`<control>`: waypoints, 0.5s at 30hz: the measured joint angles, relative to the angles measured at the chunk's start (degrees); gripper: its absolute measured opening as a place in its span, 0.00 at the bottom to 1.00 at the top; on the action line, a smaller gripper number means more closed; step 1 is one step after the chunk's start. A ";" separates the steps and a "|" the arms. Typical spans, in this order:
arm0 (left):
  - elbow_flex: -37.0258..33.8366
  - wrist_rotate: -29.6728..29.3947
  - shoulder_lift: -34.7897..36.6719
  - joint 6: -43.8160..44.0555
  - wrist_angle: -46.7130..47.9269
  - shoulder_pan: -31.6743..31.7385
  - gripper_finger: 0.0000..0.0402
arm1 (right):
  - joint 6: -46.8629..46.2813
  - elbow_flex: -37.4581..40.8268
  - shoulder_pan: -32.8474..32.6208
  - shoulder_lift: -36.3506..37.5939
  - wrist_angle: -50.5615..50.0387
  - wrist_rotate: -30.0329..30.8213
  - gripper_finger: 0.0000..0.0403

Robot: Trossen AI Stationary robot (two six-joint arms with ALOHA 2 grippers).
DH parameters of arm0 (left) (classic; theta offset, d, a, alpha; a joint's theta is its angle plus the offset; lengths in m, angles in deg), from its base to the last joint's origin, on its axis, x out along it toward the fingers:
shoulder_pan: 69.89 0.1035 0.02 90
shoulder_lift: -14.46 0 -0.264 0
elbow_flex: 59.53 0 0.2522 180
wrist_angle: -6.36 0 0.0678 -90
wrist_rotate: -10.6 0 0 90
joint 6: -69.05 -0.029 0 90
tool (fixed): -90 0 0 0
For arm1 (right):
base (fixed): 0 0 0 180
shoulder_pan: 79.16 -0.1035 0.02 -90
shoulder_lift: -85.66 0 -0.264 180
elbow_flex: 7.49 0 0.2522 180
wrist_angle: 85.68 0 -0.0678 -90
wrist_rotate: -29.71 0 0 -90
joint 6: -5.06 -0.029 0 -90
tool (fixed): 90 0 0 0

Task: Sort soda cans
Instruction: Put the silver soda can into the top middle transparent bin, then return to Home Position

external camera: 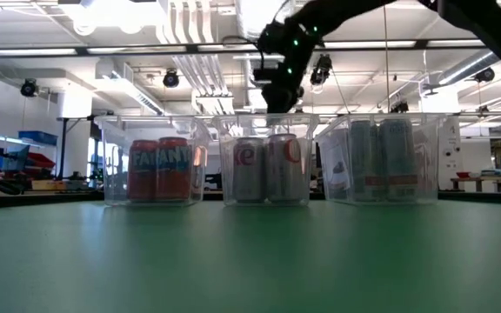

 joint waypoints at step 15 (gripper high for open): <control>0.00 -5.17 -0.02 1.55 0.68 0.71 0.91 | 2.92 -1.07 6.04 -9.99 0.81 -3.41 0.92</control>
